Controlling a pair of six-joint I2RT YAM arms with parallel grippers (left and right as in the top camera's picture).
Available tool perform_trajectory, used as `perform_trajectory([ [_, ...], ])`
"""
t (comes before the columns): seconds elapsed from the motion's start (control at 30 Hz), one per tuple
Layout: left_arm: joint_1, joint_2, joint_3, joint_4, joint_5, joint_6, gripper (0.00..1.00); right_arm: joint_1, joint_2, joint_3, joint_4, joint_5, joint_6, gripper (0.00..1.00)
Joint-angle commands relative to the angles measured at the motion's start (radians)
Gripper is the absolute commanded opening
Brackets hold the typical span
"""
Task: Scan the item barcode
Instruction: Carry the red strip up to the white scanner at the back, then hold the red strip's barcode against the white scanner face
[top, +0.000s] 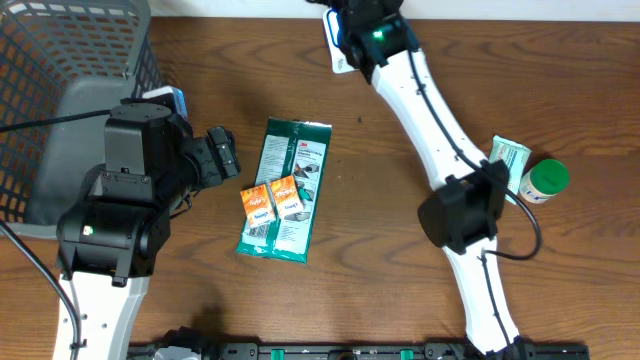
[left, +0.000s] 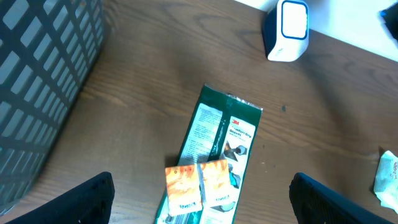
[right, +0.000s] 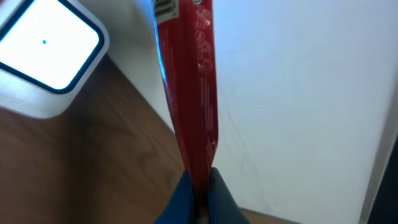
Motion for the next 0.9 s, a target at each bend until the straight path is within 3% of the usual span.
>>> perform_trajectory([
  [0.0,0.003,-0.002,0.013,0.000,-0.016,0.002,0.91,0.021,0.061,0.014,0.069,0.111,-0.114,0.01],
  [0.2,0.003,-0.002,0.013,0.000,-0.016,0.002,0.90,0.035,0.169,0.014,0.176,0.228,-0.292,0.01],
  [0.53,0.003,-0.002,0.013,0.000,-0.016,0.002,0.91,0.065,0.307,0.014,0.242,0.310,-0.381,0.01],
  [0.7,0.003,-0.002,0.013,0.000,-0.016,0.002,0.90,0.067,0.359,0.014,0.235,0.356,-0.478,0.01],
  [0.87,0.003,-0.002,0.013,0.000,-0.016,0.002,0.90,0.084,0.372,0.012,0.192,0.383,-0.482,0.01],
])
